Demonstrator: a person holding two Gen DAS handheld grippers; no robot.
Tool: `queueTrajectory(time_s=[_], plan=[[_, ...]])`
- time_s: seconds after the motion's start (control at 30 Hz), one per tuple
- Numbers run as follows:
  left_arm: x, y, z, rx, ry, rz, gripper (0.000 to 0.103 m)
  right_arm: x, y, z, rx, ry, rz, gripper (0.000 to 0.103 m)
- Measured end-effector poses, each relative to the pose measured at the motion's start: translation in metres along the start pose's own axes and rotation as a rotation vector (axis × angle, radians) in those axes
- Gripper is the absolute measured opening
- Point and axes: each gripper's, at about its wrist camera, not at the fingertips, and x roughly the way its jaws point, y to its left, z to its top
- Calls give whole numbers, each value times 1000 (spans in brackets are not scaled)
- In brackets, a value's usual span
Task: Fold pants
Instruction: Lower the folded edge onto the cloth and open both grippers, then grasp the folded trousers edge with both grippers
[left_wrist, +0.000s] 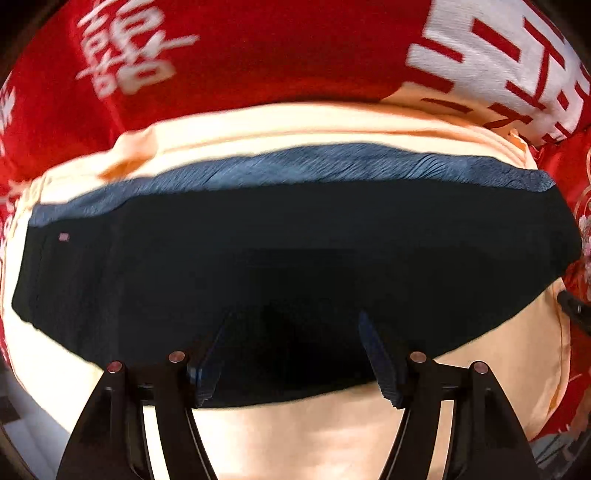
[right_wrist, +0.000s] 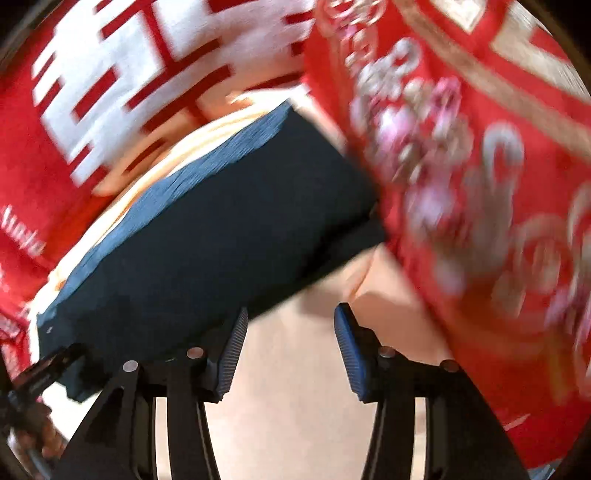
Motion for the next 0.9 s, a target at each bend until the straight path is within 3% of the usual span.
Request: queueTrajectory(time_s=[0.2, 0.37, 0.5, 0.67, 0.9], plan=[[-10, 44, -27, -48, 8, 14, 70, 5, 57, -41, -51, 86, 136, 53], [-15, 99, -42, -36, -3, 34, 70, 12, 132, -79, -117, 126, 250, 53], [-17, 165, -29, -49, 1, 48, 70, 30, 201, -111, -111, 177, 366, 53], [-22, 253, -19, -52, -36, 111, 70, 65, 273, -149, -77, 219, 439, 53], [14, 335, 6, -32, -32, 174, 70, 98, 307, -172, 53, 223, 472, 53]])
